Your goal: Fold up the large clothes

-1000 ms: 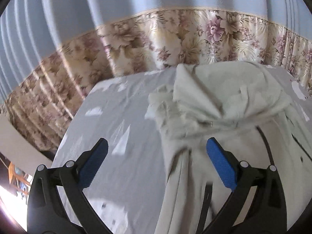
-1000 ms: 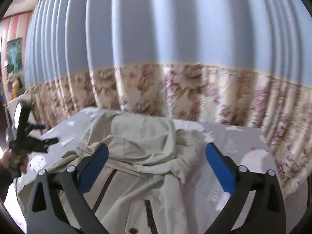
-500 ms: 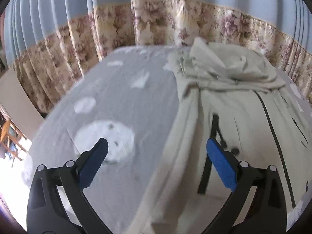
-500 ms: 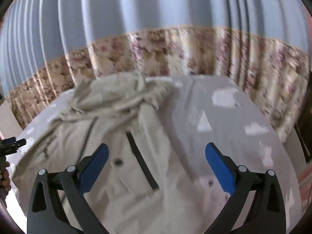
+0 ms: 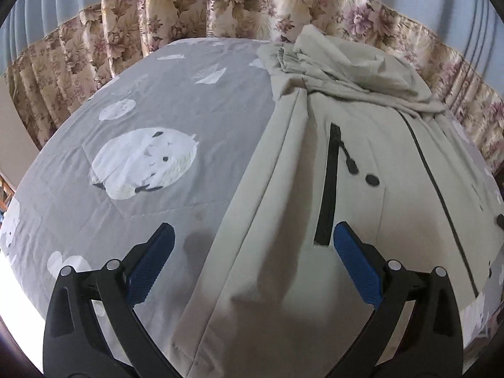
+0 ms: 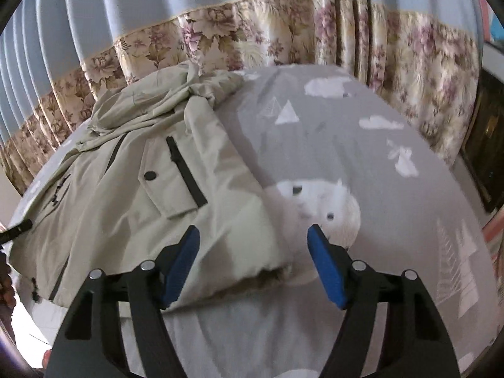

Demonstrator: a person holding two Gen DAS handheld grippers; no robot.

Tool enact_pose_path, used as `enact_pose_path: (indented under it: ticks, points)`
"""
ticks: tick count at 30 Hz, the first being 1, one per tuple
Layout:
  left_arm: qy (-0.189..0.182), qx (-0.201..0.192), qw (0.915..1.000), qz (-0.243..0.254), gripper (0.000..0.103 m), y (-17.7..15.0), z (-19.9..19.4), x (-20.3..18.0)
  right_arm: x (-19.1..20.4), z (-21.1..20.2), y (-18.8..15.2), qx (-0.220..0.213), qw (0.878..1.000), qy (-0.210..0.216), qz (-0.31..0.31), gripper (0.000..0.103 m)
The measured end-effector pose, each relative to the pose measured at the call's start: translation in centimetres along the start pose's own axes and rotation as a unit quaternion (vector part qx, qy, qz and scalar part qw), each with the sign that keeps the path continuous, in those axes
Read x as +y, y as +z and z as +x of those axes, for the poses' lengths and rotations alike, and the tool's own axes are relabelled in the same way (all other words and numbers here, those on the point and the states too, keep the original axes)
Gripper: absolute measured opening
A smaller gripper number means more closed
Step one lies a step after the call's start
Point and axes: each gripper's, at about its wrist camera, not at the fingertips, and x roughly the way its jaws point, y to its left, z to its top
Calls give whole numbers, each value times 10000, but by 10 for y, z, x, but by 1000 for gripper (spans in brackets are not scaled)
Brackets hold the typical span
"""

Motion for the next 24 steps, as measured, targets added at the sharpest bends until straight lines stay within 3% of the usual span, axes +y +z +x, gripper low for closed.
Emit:
enact_pose_path:
  ticks: [5,8,11,14,18,21,24]
  points:
    - [-139,86,9996,-233,100,-15,-4,7,-3,3,-2,80,9995,227,183,71]
    - [-96,67,9995,-278,100,-15,-5,5,0,9,0,141,9995,223,158,59]
    - [-29,-115,9990,-438,100,-16,-15,13,-1,9,1,161,9995,254,129,59]
    - [-113,77,9986,-515,100,-16,-6,19,0,10,1,159,9995,240,147,59]
    - [-285,203,9989,-324,100,-24,-13,-2,3,8,-2,139,9997,169,129,59]
    - [-128,287,9994,-134,99,-35,-18,-12,3,7,-4,122,9997,155,154,59]
    - [-52,264,9996,-104,90,-39,-23,-13,4,7,-5,122,9998,86,151,59]
